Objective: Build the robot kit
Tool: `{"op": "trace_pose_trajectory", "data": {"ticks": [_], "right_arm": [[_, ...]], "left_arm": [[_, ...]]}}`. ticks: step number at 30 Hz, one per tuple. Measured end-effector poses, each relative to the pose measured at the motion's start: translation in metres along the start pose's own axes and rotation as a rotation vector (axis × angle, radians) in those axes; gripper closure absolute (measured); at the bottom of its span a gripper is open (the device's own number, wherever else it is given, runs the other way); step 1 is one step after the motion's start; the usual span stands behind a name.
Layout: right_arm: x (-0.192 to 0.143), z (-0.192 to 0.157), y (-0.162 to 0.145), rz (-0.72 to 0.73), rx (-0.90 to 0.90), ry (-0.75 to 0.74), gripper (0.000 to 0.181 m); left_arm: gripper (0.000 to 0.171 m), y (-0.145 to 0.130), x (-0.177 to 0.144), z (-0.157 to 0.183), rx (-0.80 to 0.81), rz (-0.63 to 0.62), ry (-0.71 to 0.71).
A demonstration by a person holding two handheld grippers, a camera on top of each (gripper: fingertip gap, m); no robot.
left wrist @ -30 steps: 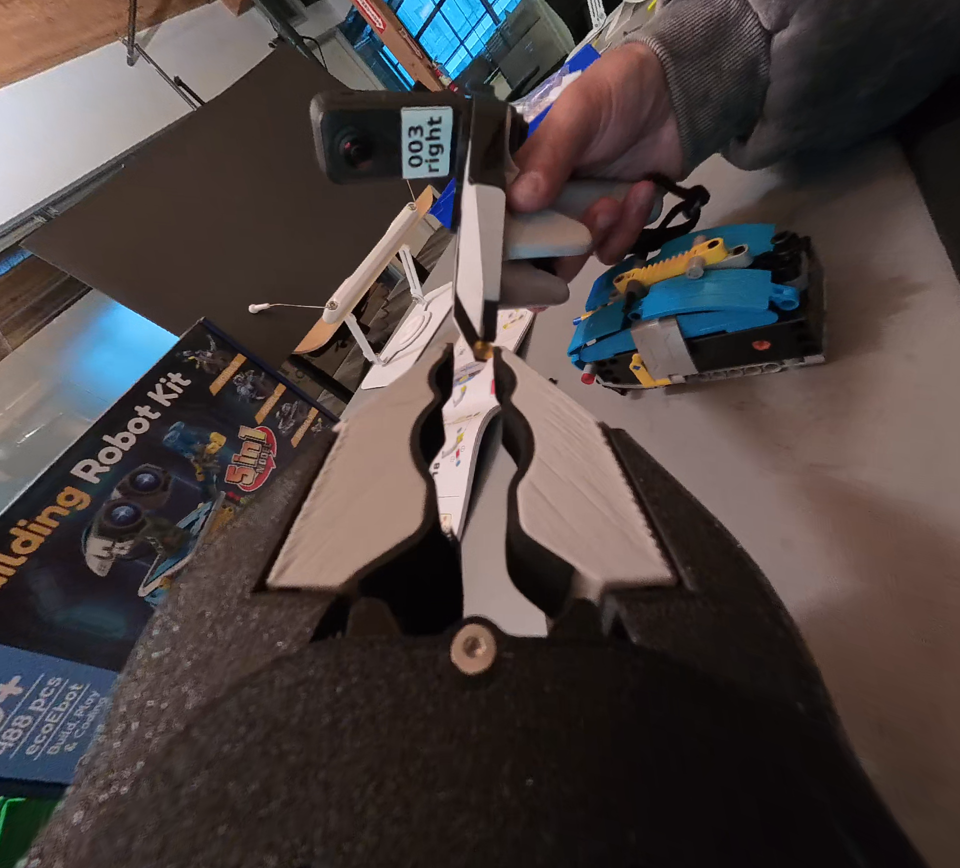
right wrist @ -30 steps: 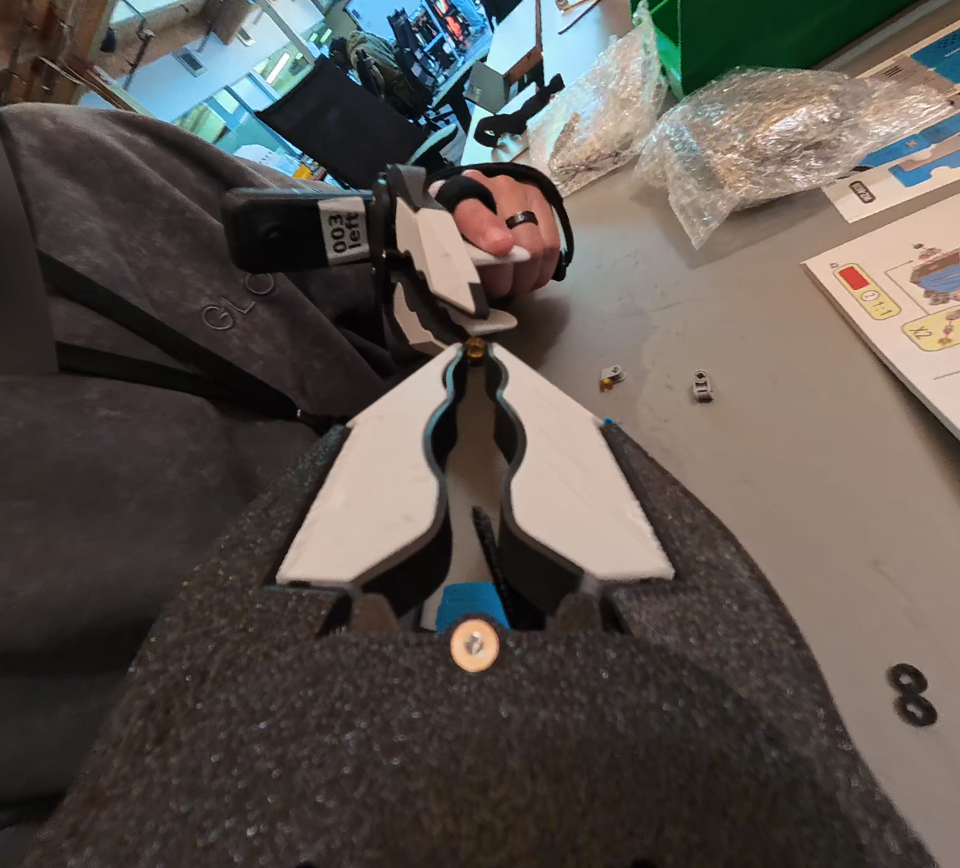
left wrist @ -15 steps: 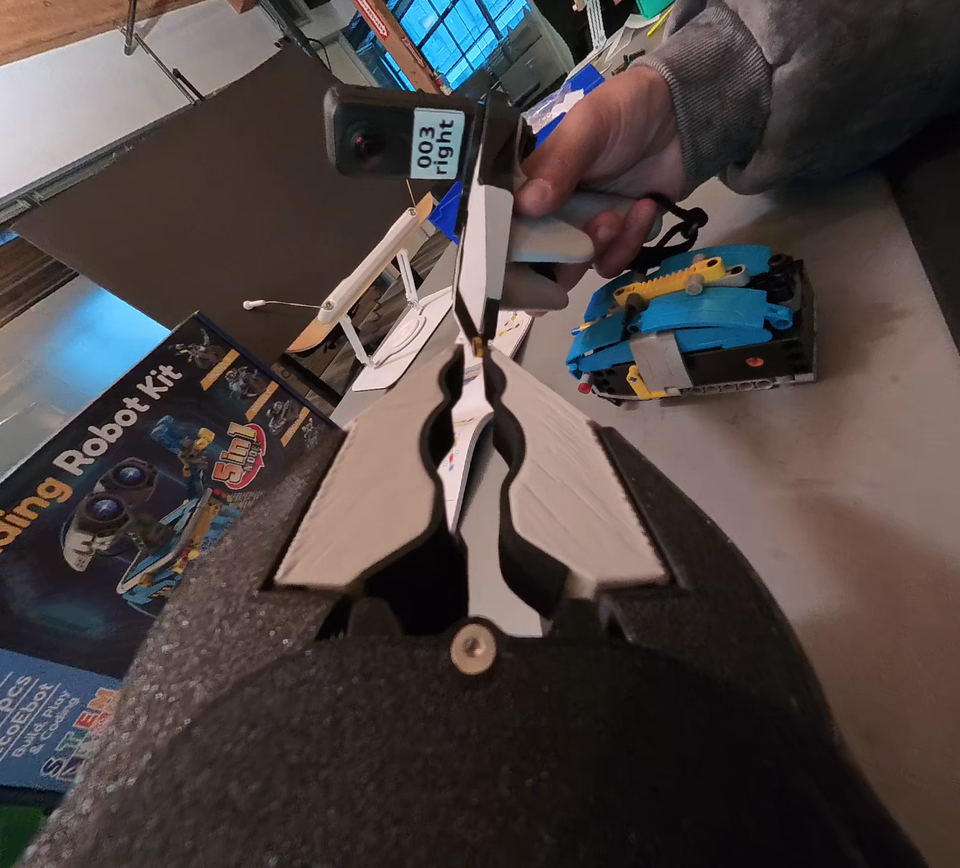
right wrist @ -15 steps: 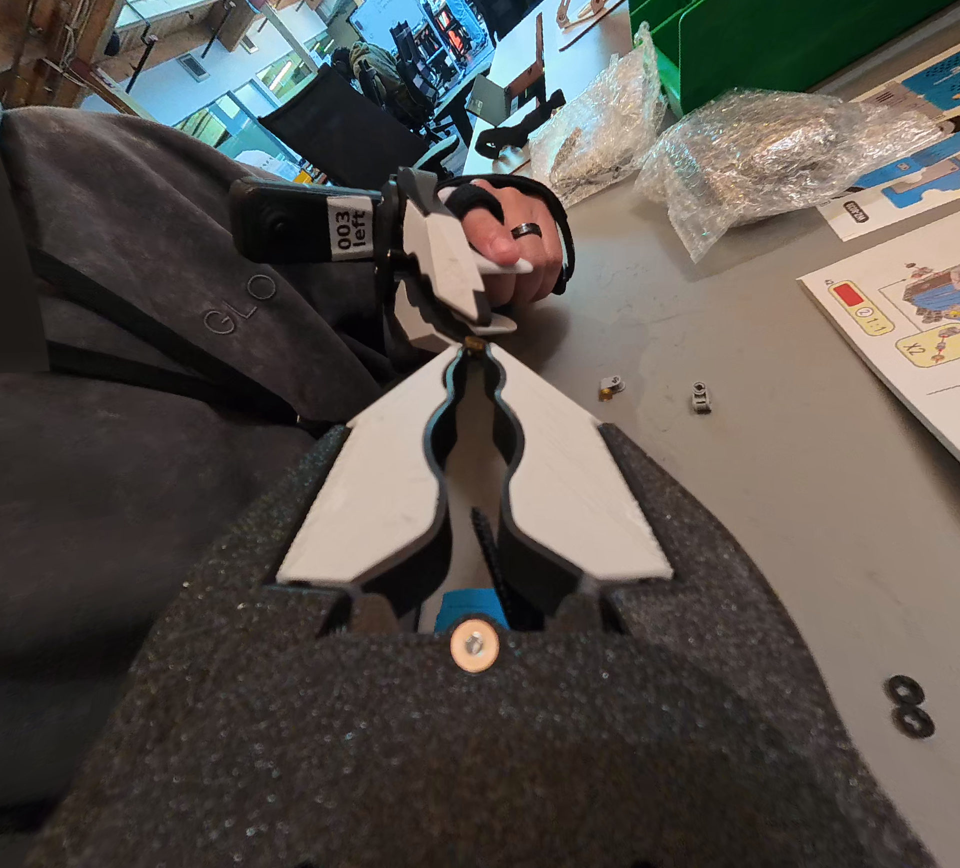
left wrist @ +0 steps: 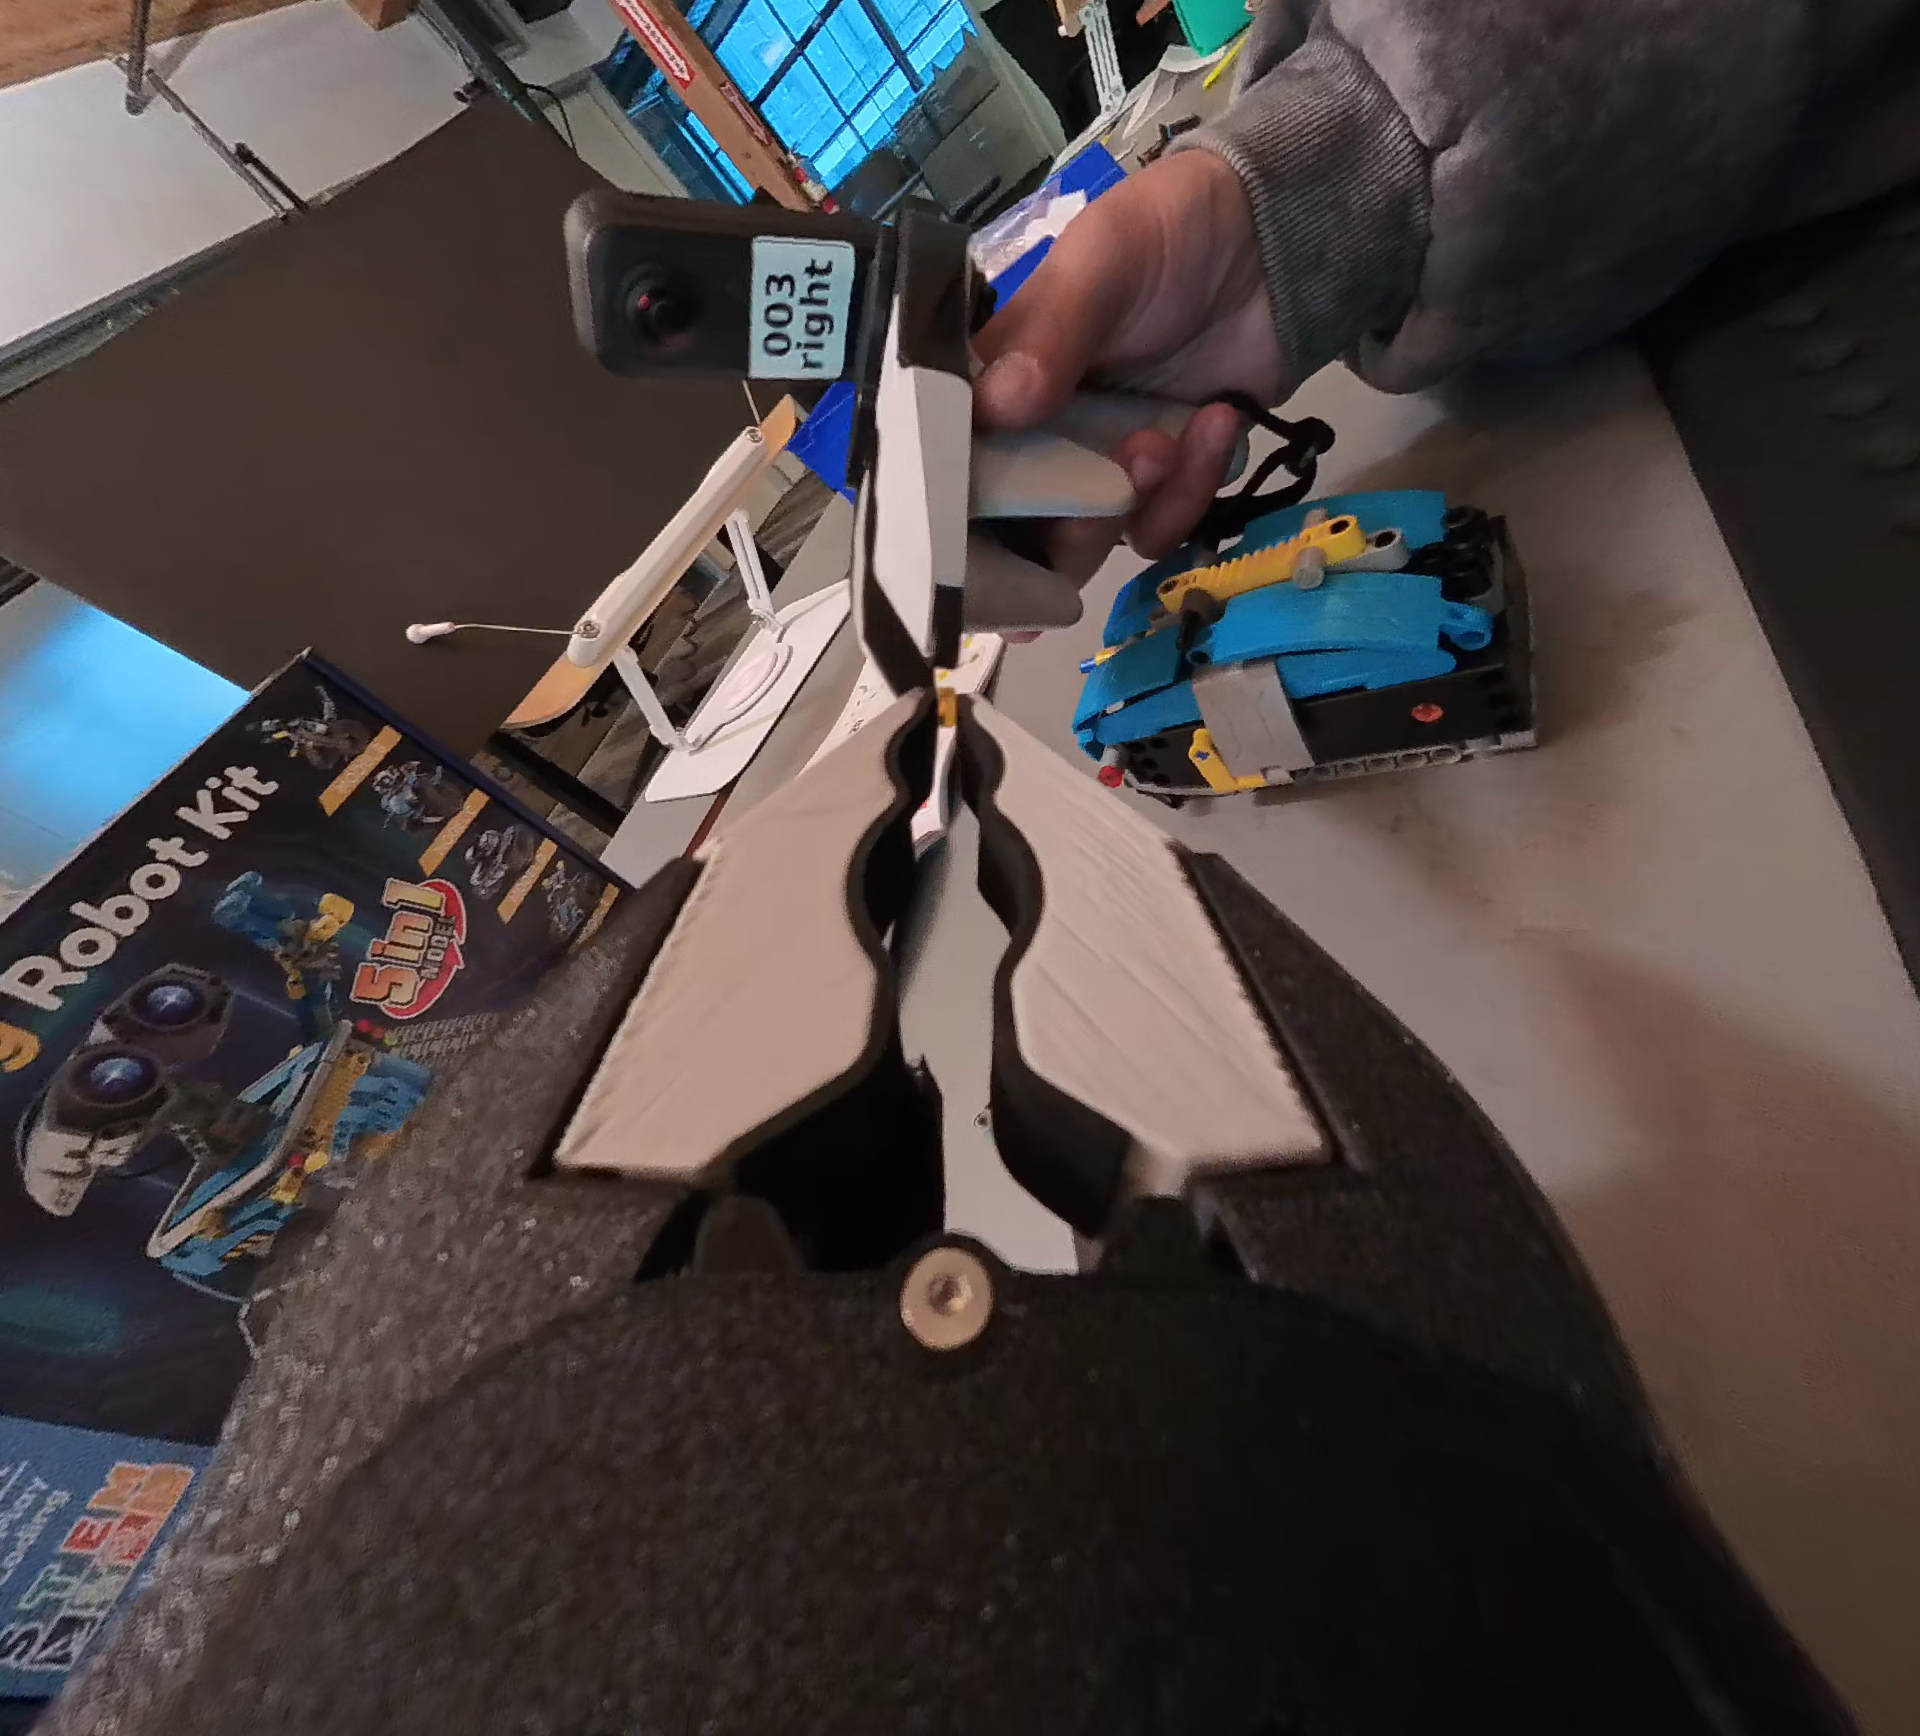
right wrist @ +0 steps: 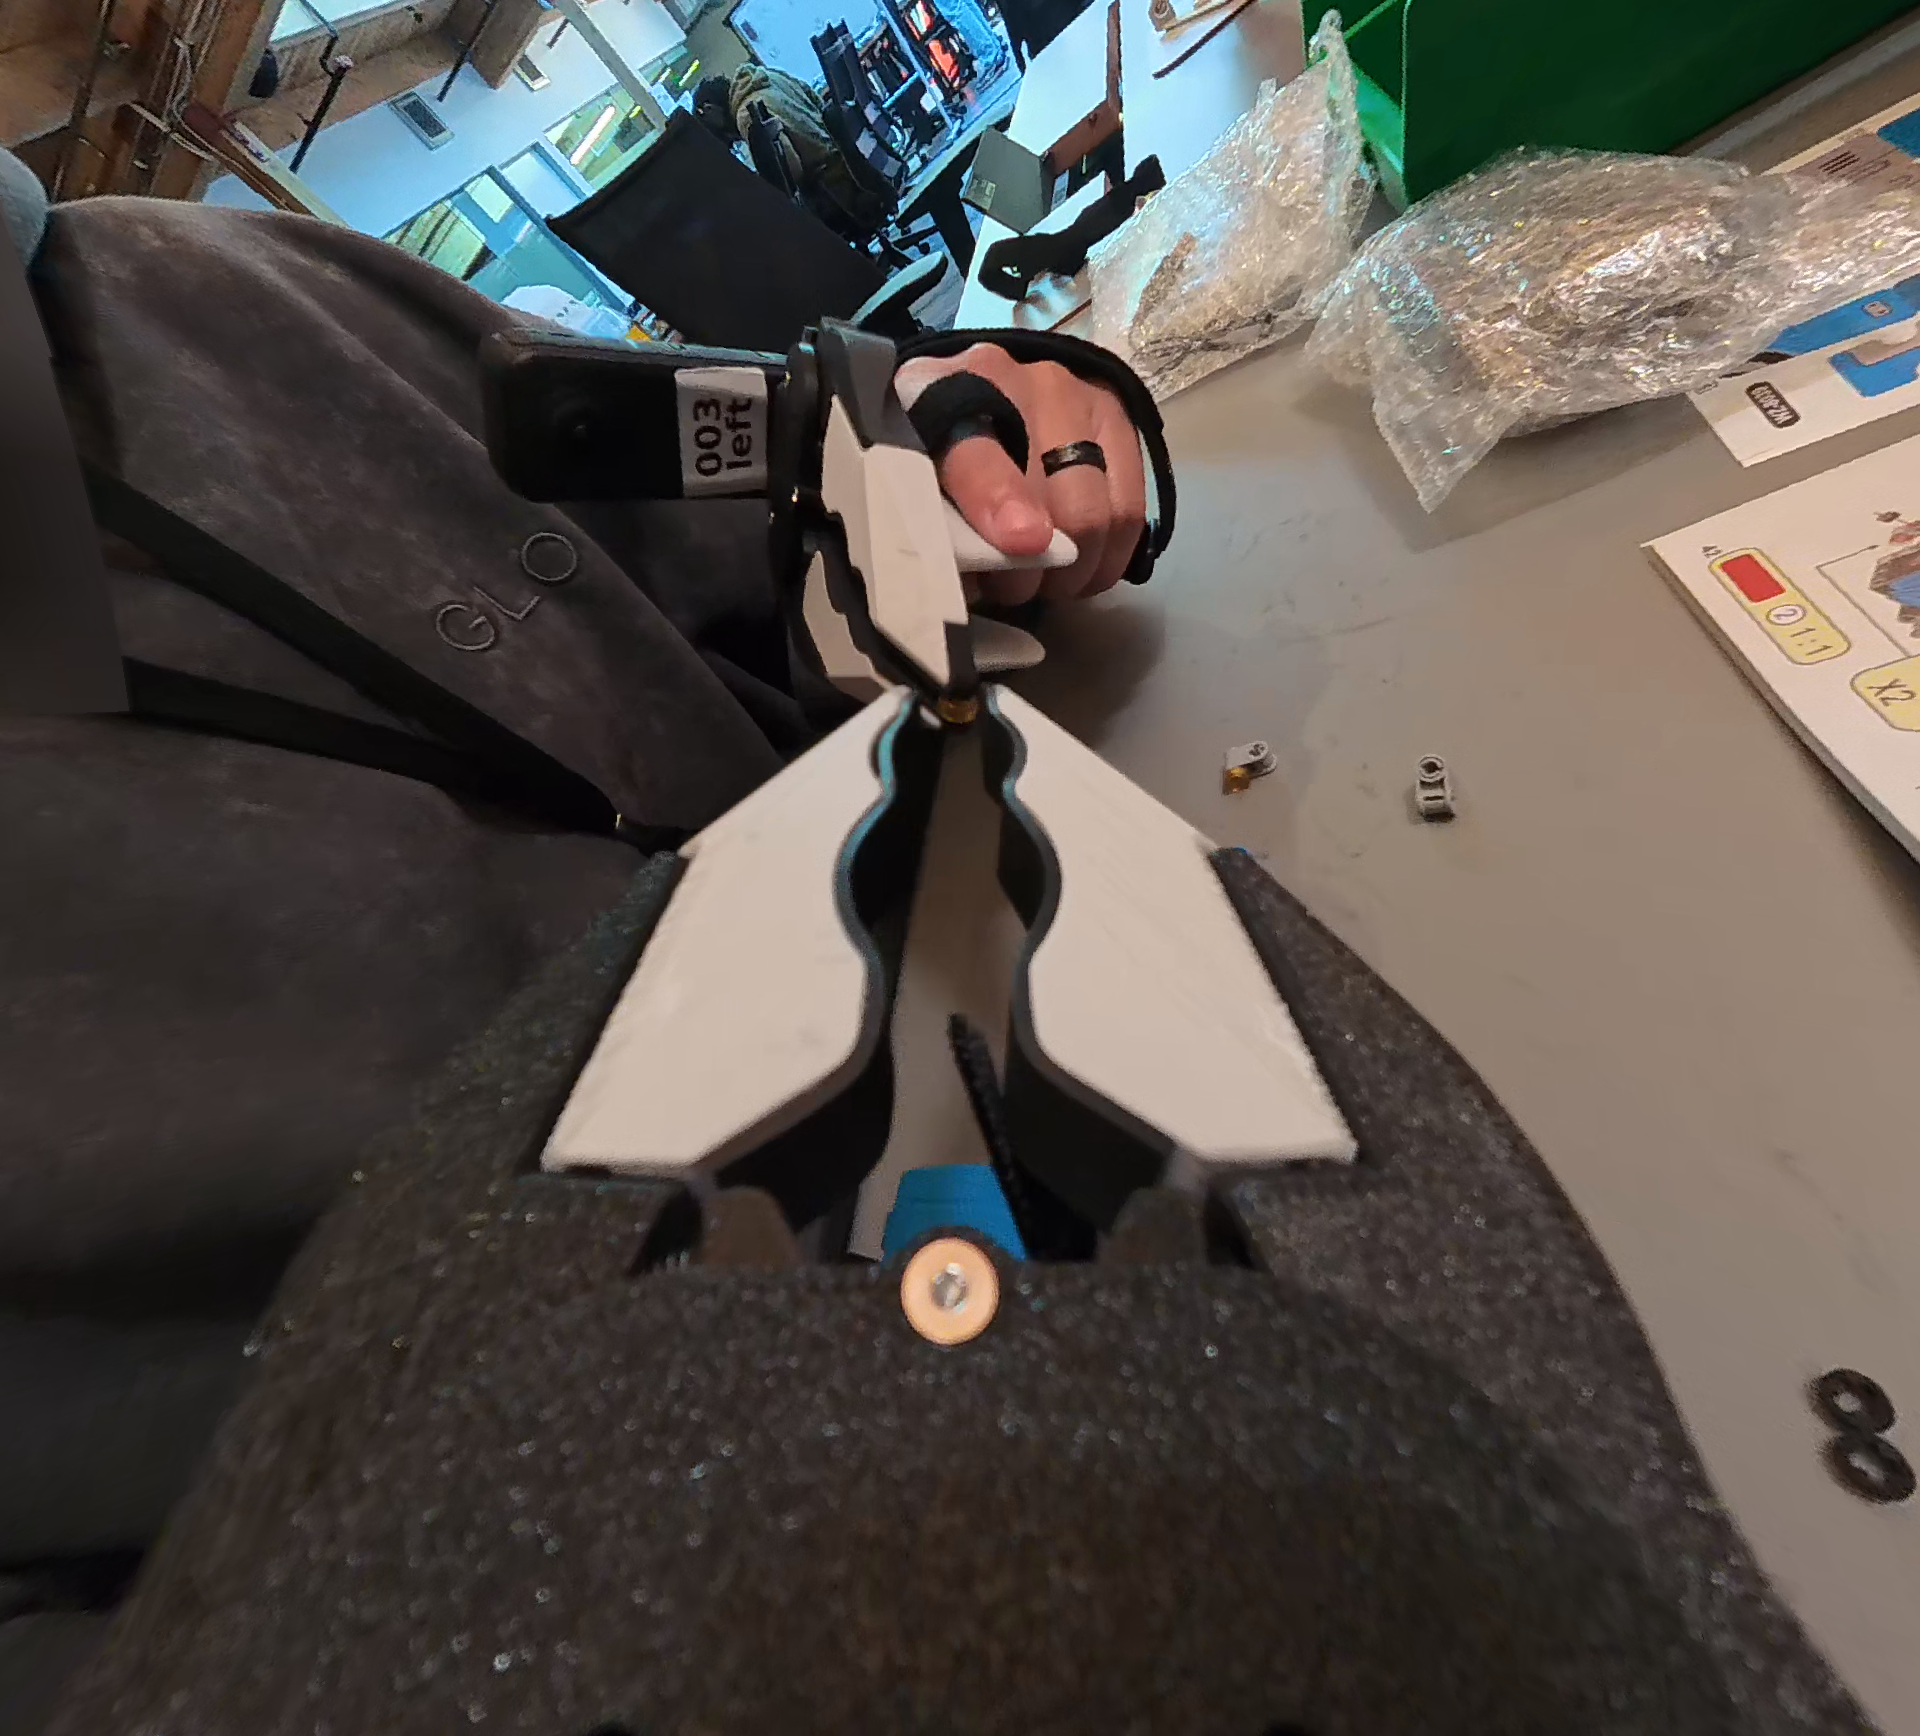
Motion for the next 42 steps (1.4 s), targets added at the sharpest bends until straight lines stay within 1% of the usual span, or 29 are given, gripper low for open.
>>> {"op": "trace_pose_trajectory", "data": {"ticks": [5, 12, 15, 18, 22, 25, 32, 36, 40, 42], "right_arm": [[0.004, -0.002, -0.007, -0.05, 0.013, 0.027, 0.173], [0.004, -0.007, -0.007, -0.058, -0.008, 0.047, 0.174], [0.002, -0.007, -0.007, -0.067, -0.029, 0.025, 0.176], [-0.002, -0.006, -0.006, -0.065, -0.044, 0.005, 0.175], [-0.003, -0.006, -0.004, -0.054, -0.077, -0.022, 0.175], [-0.001, -0.007, -0.004, -0.068, -0.108, -0.038, 0.175], [0.004, -0.004, -0.008, -0.097, -0.128, -0.081, 0.175], [0.003, -0.003, -0.006, -0.088, -0.134, -0.093, 0.175], [-0.002, -0.003, -0.001, -0.041, -0.119, -0.084, 0.175], [0.0, -0.004, -0.002, -0.052, -0.124, -0.077, 0.175]], "left_arm": [[0.169, 0.001, 0.0, 0.006, 0.033, 0.009, -0.022], [0.168, 0.005, -0.003, 0.006, 0.045, 0.038, -0.04], [0.167, 0.003, -0.003, 0.005, 0.058, 0.024, -0.021], [0.166, 0.002, -0.004, -0.004, 0.03, 0.024, 0.007], [0.166, 0.002, -0.005, -0.005, 0.006, 0.023, -0.002], [0.166, -0.001, -0.003, -0.003, 0.016, 0.009, -0.005], [0.166, 0.002, -0.004, -0.006, -0.029, 0.027, 0.002], [0.166, 0.0, -0.004, -0.007, -0.015, 0.016, 0.008], [0.166, -0.001, -0.004, -0.007, -0.028, 0.016, -0.001], [0.167, -0.002, -0.003, -0.006, -0.031, 0.013, -0.003]]}}
Point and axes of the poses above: each gripper's, where its closed fingertips meet, x out along the fingers, y out of its top, z = x × y across the jaws, the point moved 5 cm from there along -x, back along the fingers, and after that the axes turned 3 degrees about -x, right-handed, at the moved point
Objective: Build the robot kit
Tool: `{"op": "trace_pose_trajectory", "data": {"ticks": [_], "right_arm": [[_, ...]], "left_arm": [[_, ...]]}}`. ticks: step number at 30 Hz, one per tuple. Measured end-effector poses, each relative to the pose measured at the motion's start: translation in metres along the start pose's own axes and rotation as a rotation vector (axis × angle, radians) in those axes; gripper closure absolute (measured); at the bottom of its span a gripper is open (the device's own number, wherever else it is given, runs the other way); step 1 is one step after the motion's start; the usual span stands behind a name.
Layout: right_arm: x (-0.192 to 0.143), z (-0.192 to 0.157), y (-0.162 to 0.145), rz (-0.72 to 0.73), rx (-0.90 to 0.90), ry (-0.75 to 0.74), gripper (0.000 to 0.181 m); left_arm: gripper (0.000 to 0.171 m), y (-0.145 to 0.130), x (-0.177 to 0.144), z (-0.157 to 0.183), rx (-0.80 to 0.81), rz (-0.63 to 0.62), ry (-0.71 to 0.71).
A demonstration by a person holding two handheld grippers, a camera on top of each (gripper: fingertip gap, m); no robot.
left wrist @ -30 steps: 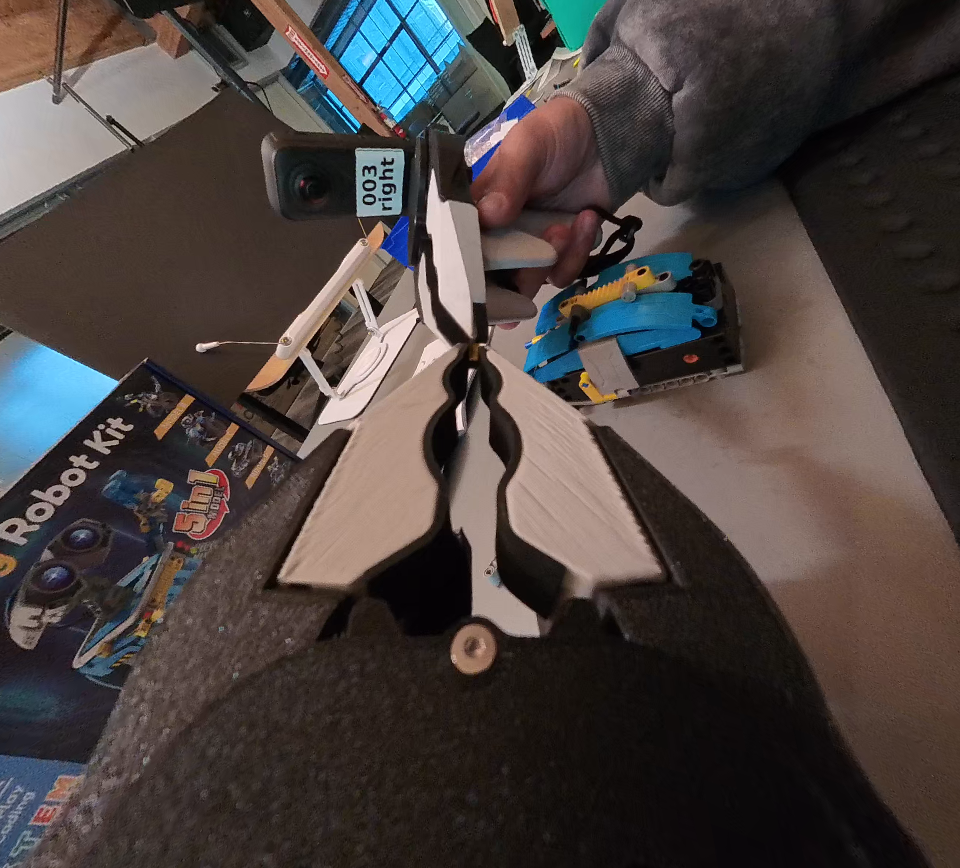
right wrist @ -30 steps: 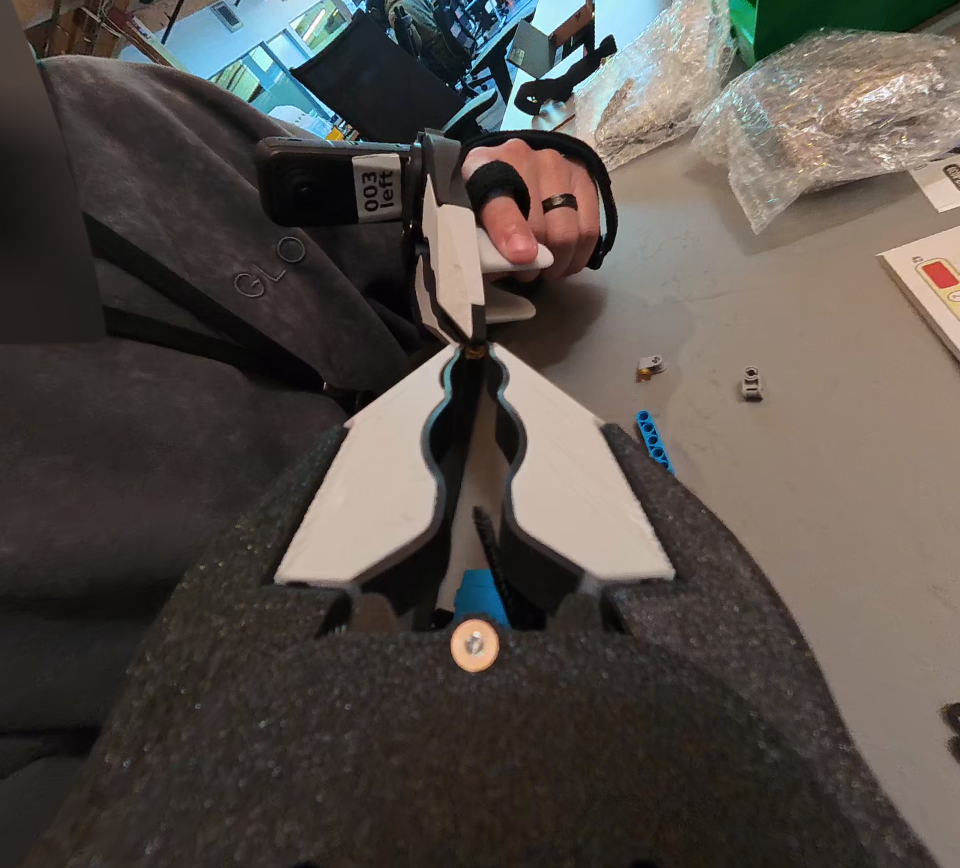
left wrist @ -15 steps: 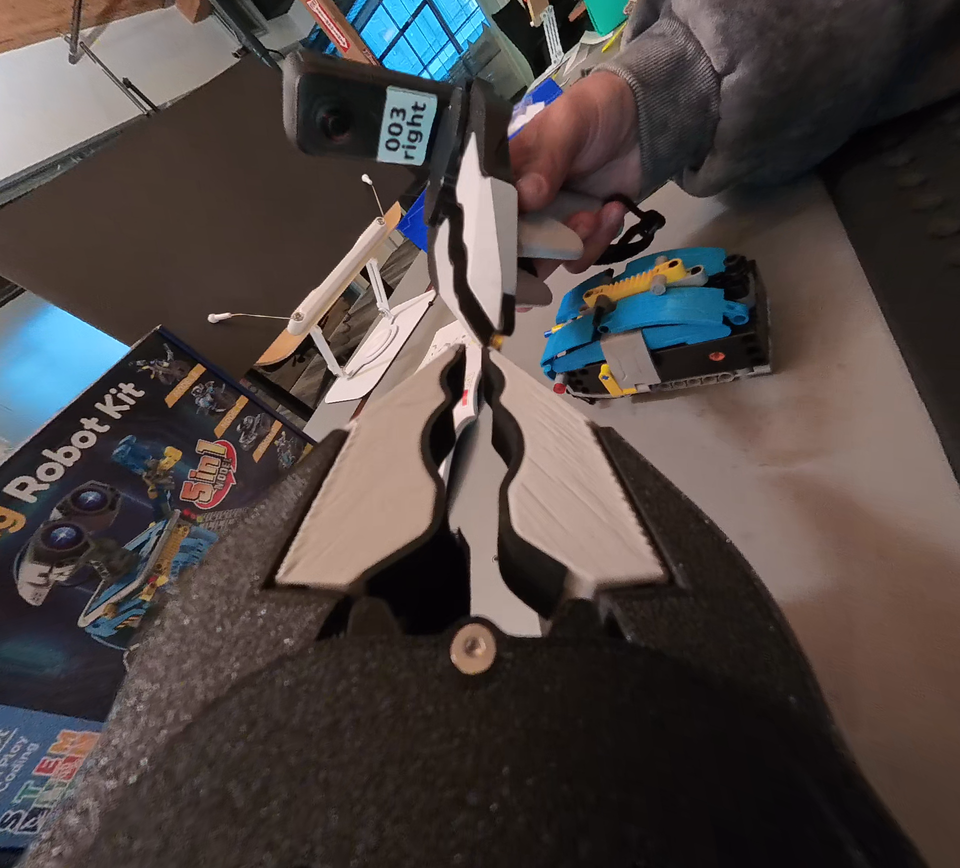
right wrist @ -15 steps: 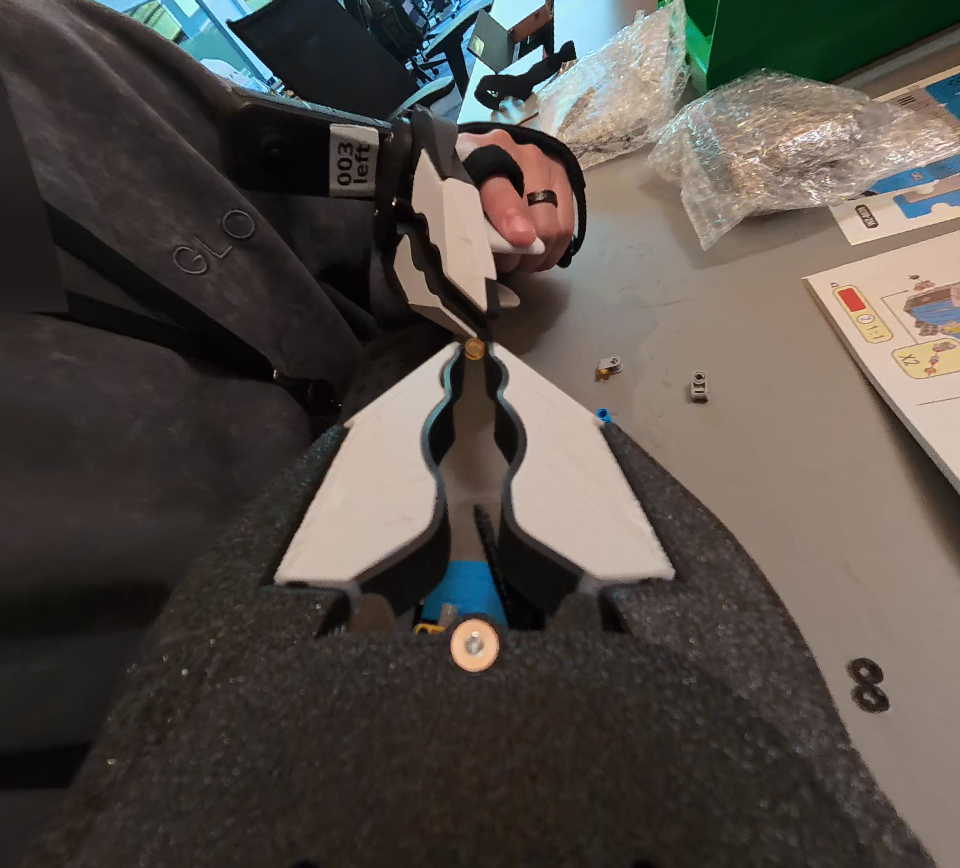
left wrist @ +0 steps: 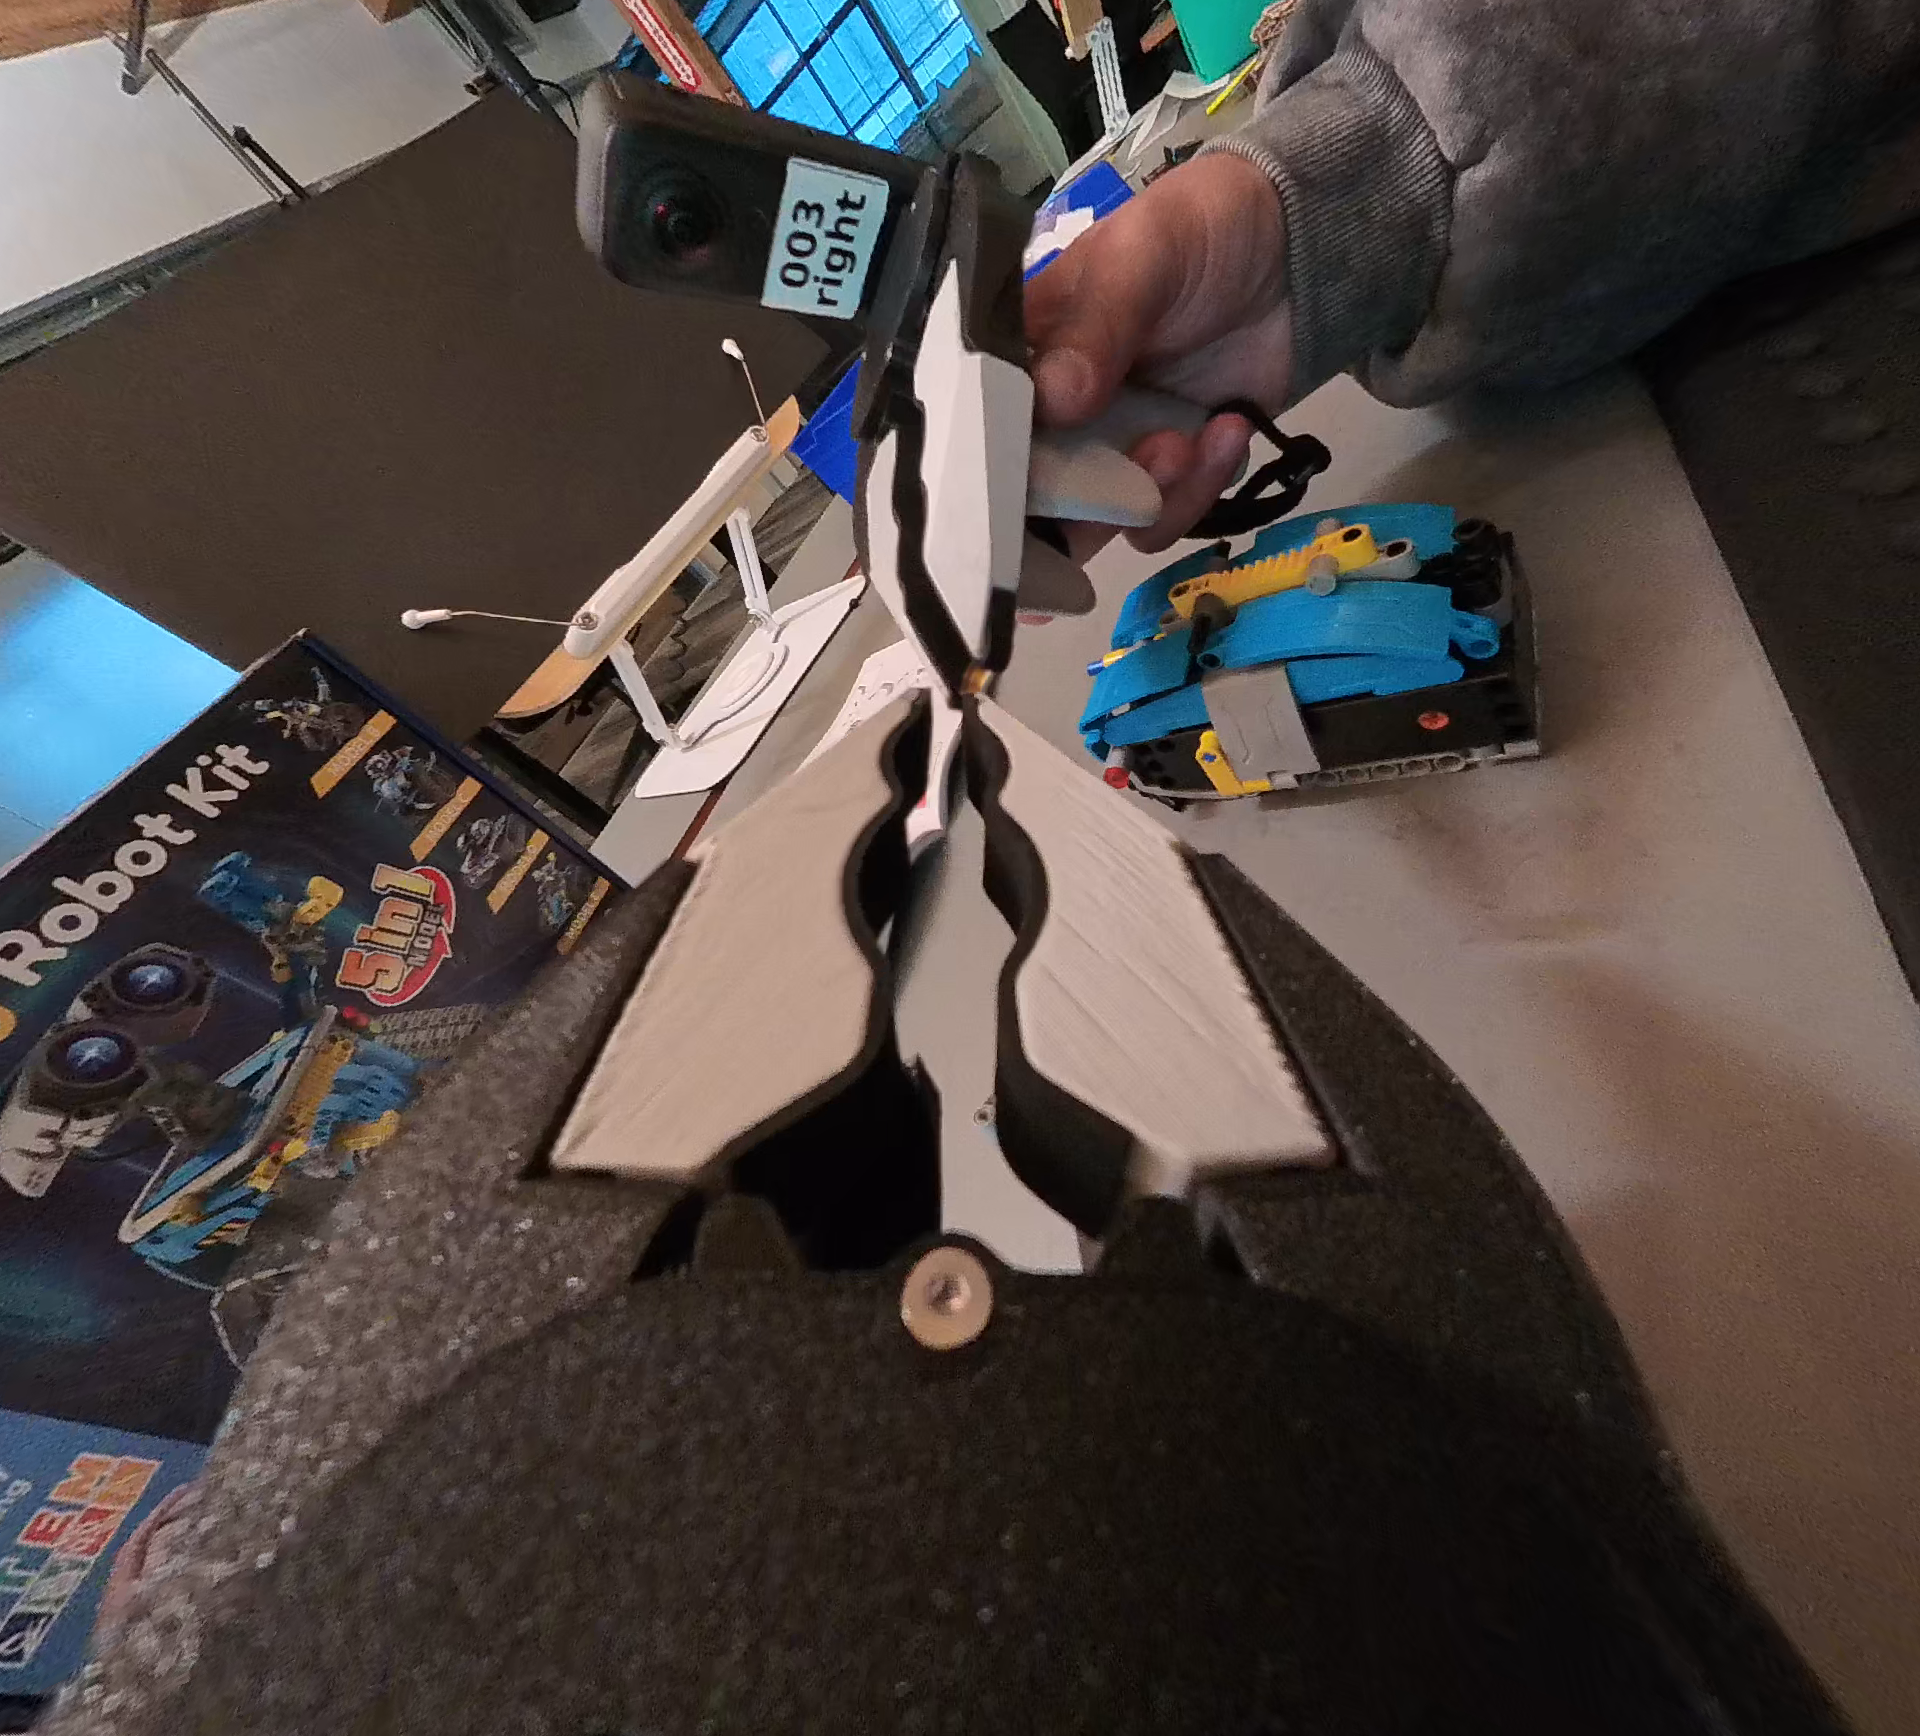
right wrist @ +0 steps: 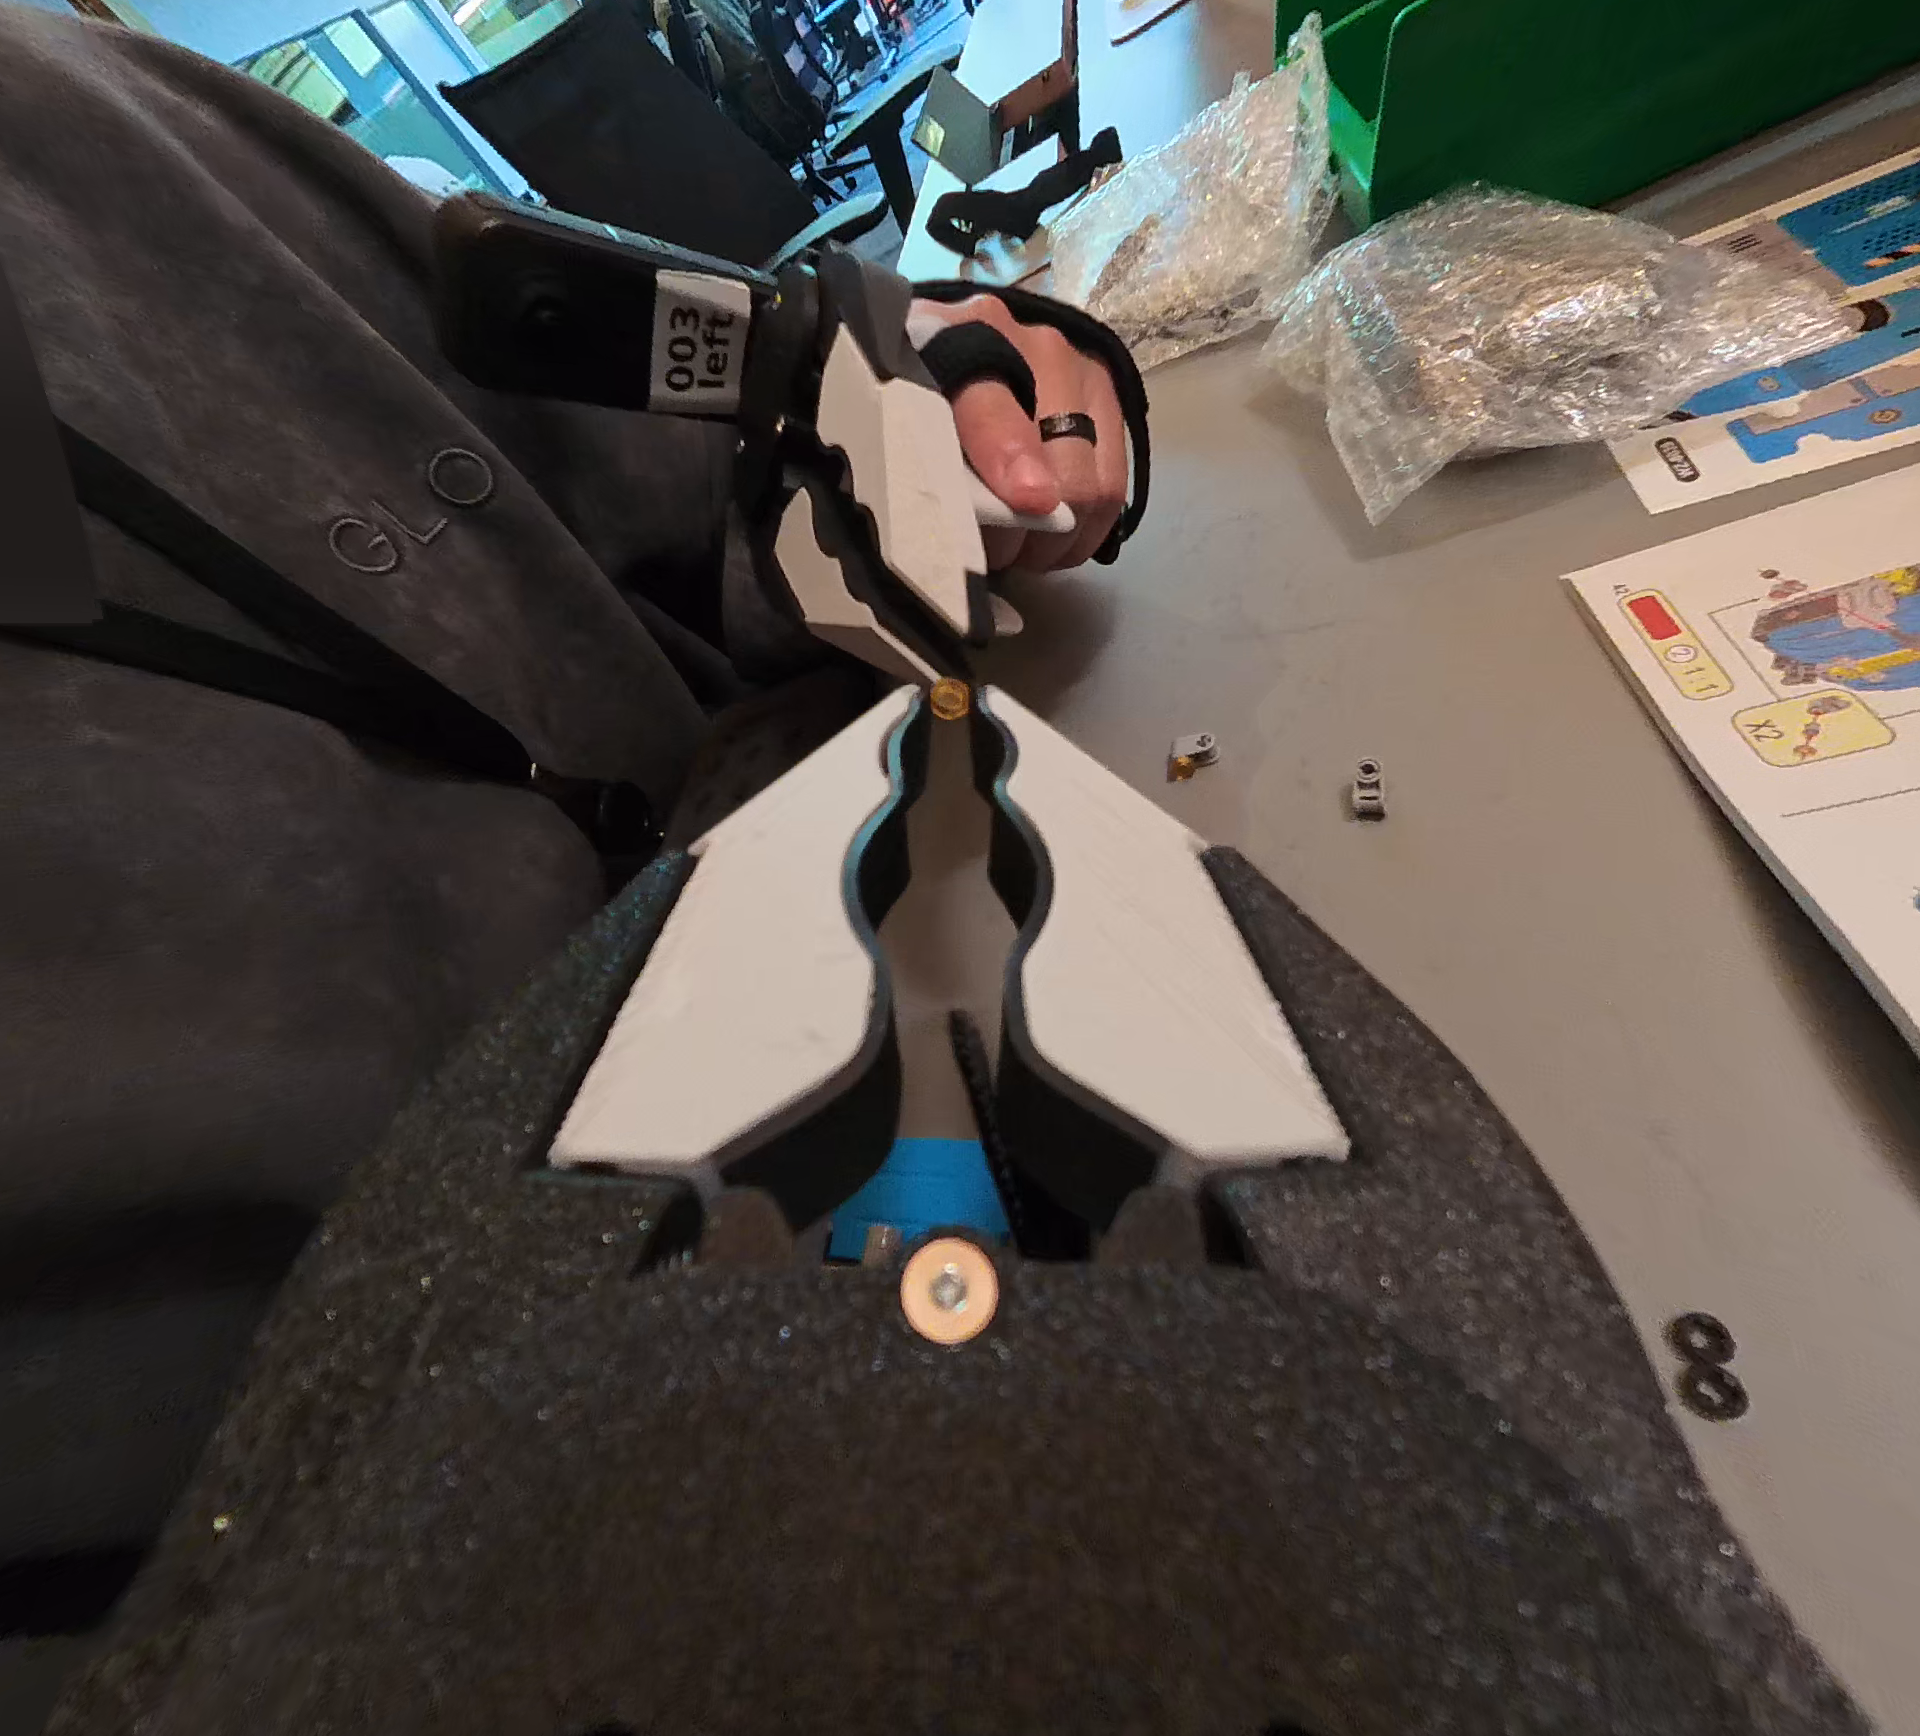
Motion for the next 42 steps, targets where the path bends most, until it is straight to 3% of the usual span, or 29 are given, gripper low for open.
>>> {"op": "trace_pose_trajectory", "data": {"ticks": [27, 29, 33, 37, 42], "right_arm": [[0.003, 0.004, -0.006, -0.058, -0.019, -0.051, 0.175], [0.002, 0.009, -0.01, -0.105, -0.042, -0.119, 0.175], [-0.001, 0.022, -0.02, -0.25, -0.148, -0.305, 0.174], [0.0, 0.027, -0.021, -0.277, -0.17, -0.358, 0.174], [0.001, 0.028, -0.02, -0.278, -0.172, -0.366, 0.174]], "left_arm": [[0.164, -0.007, 0.001, -0.005, -0.004, -0.03, 0.02], [0.162, -0.016, 0.0, -0.013, -0.041, -0.082, 0.014], [0.147, -0.059, 0.003, -0.025, -0.271, -0.355, -0.087], [0.147, -0.091, -0.002, -0.024, -0.382, -0.542, -0.174], [0.147, -0.11, -0.001, -0.015, -0.488, -0.598, -0.273]]}}
Point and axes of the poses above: each gripper's, where its closed fingertips meet, x out along the fingers, y out of its top, z = x × y across the jaws, the point moved 5 cm from there along -x, back along the fingers, and after that the axes turned 3 degrees about -x, right-handed, at the moved point
